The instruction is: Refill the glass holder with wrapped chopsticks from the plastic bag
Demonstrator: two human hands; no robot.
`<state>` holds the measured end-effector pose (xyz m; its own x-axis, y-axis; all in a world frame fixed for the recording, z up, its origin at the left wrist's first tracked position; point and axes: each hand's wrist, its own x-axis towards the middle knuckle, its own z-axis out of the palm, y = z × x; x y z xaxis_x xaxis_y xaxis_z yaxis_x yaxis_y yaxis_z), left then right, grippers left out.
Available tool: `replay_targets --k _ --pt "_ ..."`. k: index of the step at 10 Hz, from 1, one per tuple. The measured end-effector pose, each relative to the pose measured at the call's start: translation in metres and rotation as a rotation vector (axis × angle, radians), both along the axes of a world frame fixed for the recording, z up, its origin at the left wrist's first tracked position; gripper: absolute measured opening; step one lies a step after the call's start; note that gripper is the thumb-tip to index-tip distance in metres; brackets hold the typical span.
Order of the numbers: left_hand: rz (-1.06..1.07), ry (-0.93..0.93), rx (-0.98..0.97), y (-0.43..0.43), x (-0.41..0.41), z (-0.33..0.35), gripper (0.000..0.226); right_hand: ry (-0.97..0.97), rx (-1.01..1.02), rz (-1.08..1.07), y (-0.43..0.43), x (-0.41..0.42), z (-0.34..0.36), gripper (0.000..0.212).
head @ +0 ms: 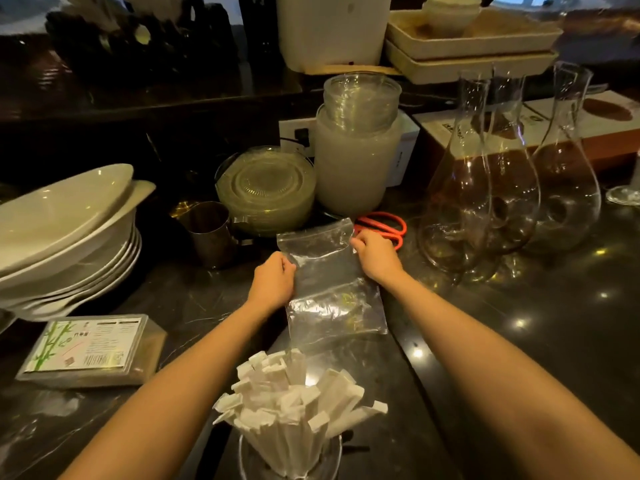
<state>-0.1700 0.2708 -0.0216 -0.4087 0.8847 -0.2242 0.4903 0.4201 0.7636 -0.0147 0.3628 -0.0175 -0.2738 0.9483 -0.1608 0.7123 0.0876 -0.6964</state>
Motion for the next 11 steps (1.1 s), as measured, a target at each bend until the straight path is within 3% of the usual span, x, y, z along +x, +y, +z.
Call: replay_targets --k 1,2,3,4,5,8,9,10,11 --pt "-0.075 0.250 -0.099 -0.004 0.006 -0.004 0.018 -0.158 0.079 0.041 -0.008 0.002 -0.011 0.030" --pt "-0.086 0.526 -0.118 -0.011 0.010 -0.002 0.037 -0.245 0.219 0.068 -0.015 0.004 -0.017 0.036" --pt "-0.159 0.627 0.056 -0.018 0.010 -0.002 0.055 -0.295 0.353 0.130 -0.031 0.011 -0.023 0.040" --pt "-0.549 0.655 -0.055 -0.025 0.008 -0.009 0.083 -0.344 0.336 0.295 -0.047 0.020 -0.027 0.053" --pt "-0.789 0.668 -0.262 -0.030 0.007 -0.017 0.114 -0.461 0.207 0.448 -0.052 0.029 -0.032 0.059" --pt "-0.910 0.761 -0.269 -0.031 -0.011 -0.024 0.139 -0.667 0.183 0.541 -0.051 0.039 -0.028 0.067" --pt "-0.895 0.758 -0.284 -0.035 -0.015 -0.018 0.140 -0.685 0.144 0.525 -0.053 0.038 -0.024 0.068" --pt "-0.770 0.764 -0.275 -0.047 -0.023 -0.008 0.121 -0.628 0.116 0.481 -0.055 0.041 -0.011 0.067" --pt "-0.560 0.740 -0.285 -0.074 -0.028 0.006 0.076 -0.503 0.110 0.414 -0.066 0.047 0.013 0.067"
